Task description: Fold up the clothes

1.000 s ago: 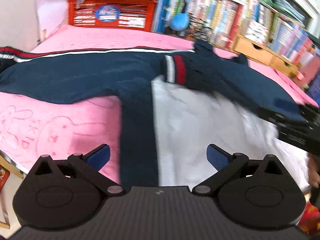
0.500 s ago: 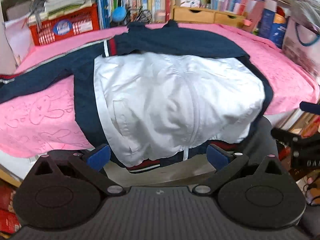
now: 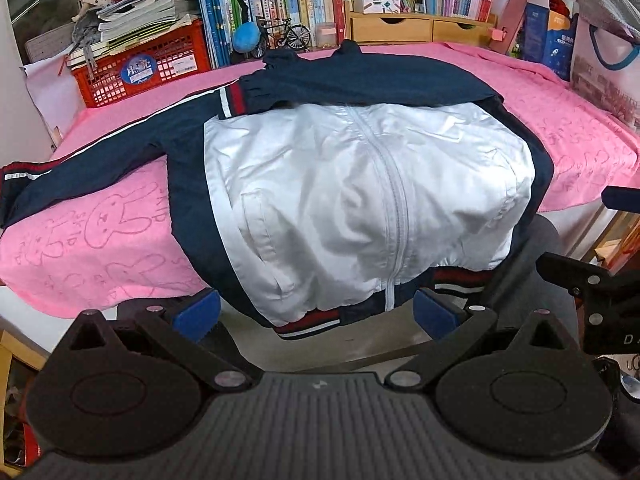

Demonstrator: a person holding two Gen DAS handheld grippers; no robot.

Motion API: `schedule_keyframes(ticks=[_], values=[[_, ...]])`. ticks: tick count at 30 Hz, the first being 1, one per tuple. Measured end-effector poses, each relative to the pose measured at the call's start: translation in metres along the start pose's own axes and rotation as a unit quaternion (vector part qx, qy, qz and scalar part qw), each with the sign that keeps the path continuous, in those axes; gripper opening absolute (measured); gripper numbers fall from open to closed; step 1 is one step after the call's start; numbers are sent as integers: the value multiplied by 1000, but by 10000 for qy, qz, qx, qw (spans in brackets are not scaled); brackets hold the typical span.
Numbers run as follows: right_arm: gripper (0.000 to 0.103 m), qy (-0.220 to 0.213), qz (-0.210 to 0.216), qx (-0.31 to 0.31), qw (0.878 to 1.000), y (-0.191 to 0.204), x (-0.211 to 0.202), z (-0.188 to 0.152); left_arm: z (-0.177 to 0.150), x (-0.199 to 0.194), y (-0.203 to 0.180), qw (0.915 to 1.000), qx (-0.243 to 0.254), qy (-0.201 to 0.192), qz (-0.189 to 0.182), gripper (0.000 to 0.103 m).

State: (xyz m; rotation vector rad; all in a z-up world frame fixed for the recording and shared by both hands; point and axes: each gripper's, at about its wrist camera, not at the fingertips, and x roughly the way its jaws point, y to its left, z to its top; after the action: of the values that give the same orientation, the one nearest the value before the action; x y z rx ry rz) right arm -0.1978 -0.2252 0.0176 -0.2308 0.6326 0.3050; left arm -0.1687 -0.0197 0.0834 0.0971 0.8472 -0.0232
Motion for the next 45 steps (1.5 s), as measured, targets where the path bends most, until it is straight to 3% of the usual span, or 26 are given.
schedule_keyframes(ticks=[28,33,35,38,41,45], values=[[103,174,-35,-51,9998,3,5,-5,-3,6,-3,9998,-14,166,-67,103],[103,184,-9,-15,9998,3,8,-7,-2,3,4,9999,-142,21,-31,103],[103,29,-25,71,10000,1,9,-9,1,-1,20,9988,-317,-362,57,103],[103,-470,-70,132,9988,-3,16,-6,6,2,64,9899,-756,-1082,511,103],[103,-842,-178,191,9961,-4,35,4,19,24,128,9744,-1400,-1209,1278,103],[103,-761,-116,242,9967,5,73,21,23,58,230,9333,-2722,-1171,2029,103]])
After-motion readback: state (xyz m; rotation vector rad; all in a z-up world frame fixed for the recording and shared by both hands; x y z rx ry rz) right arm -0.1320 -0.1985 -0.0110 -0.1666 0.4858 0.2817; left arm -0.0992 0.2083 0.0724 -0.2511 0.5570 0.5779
